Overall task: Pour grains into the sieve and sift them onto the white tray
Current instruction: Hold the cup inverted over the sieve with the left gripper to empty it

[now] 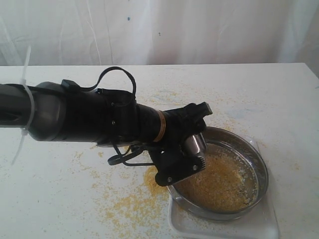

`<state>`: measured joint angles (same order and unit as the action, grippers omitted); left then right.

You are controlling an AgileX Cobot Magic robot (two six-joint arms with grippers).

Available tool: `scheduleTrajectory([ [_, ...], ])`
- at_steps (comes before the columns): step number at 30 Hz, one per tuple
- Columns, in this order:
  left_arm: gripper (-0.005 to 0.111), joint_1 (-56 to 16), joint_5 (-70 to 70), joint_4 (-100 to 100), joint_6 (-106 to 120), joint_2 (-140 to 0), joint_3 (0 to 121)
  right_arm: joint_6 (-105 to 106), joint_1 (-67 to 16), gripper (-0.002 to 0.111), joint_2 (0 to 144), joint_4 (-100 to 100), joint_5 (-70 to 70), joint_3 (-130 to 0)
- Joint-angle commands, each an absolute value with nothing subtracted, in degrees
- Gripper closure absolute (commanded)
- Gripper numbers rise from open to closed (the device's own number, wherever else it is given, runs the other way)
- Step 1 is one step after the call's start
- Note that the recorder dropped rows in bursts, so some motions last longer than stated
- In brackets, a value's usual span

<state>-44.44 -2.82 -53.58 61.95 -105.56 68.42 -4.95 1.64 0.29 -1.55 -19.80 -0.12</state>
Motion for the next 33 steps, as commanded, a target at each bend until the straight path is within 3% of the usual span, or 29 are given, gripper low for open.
scheduleTrajectory([
  [1, 0.107, -45.2, -3.07, -57.03, 61.88, -105.67, 68.71, -4.76, 1.81, 0.108, 0.0, -1.81, -19.54, 0.0],
  [33, 0.107, -45.9, -5.83, -60.93, 71.42, -107.66, 68.71, -4.76, 1.81, 0.108, 0.0, -1.81, -19.54, 0.0],
])
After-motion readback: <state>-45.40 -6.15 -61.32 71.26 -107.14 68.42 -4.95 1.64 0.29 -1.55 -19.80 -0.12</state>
